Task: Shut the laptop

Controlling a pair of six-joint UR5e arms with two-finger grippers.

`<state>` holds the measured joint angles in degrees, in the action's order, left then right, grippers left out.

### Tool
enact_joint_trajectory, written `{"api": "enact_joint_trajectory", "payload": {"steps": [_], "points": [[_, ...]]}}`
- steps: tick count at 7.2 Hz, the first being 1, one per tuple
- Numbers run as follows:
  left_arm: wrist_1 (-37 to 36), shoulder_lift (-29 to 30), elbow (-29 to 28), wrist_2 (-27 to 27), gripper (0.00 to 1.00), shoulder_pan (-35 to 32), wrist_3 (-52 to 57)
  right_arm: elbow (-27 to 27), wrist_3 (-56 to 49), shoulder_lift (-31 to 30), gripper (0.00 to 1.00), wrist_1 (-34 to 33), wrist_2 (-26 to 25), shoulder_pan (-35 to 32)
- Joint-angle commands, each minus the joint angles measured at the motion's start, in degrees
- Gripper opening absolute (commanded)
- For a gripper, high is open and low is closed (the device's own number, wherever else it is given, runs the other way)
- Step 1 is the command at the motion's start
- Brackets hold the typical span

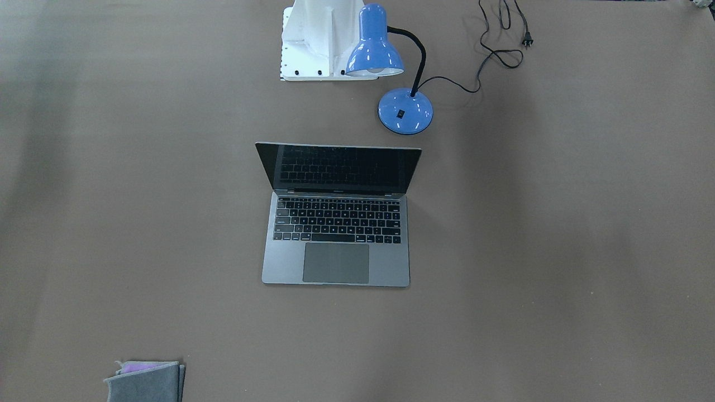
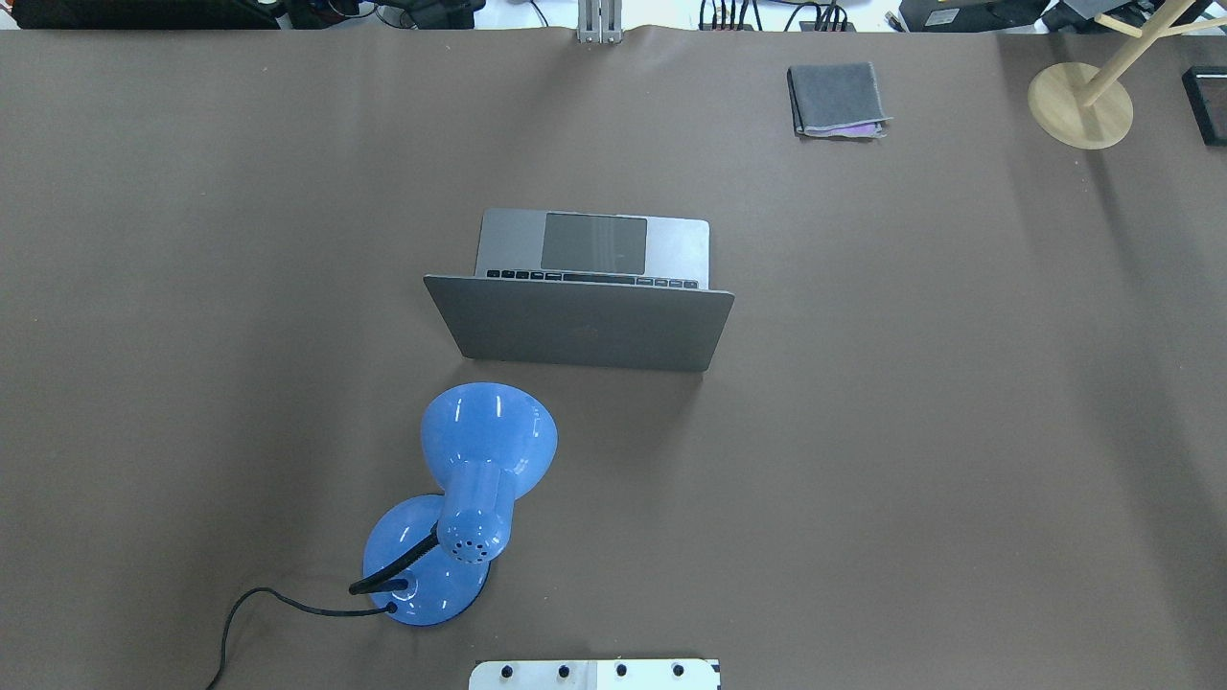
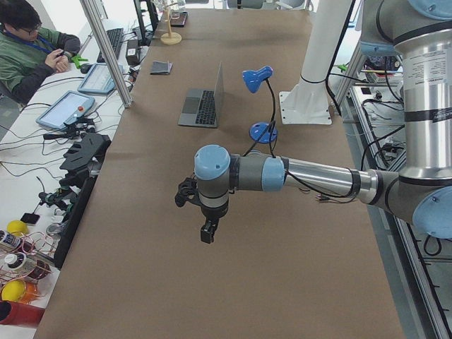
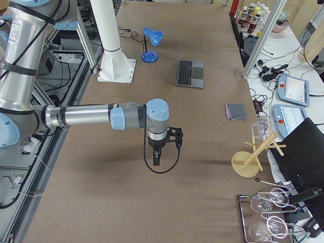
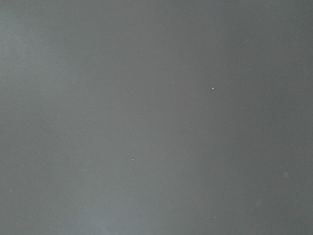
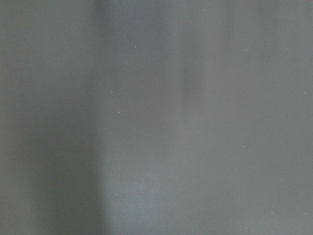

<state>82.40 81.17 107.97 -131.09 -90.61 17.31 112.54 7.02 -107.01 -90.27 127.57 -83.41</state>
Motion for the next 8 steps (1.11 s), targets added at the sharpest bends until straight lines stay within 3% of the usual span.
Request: {"api": "enact_joint_trajectory", "payload": {"steps": [1,7,8], "points": [[0.04,0.3,1.27,0.04,0.99,0.0,0.17,0.39,0.27,1.88,1.0,0.0,0.04,0.0],[0.3,6.53,-0.39,0.13,0.99,0.0,-0.53,1.98,0.19,8.3,1.0,0.18,-0.22,-0.17],[0.48,8.55,-0.66,0.13,0.99,0.0,-0.53,1.45,0.27,7.52,1.0,2.79,-0.22,-0.18]]}}
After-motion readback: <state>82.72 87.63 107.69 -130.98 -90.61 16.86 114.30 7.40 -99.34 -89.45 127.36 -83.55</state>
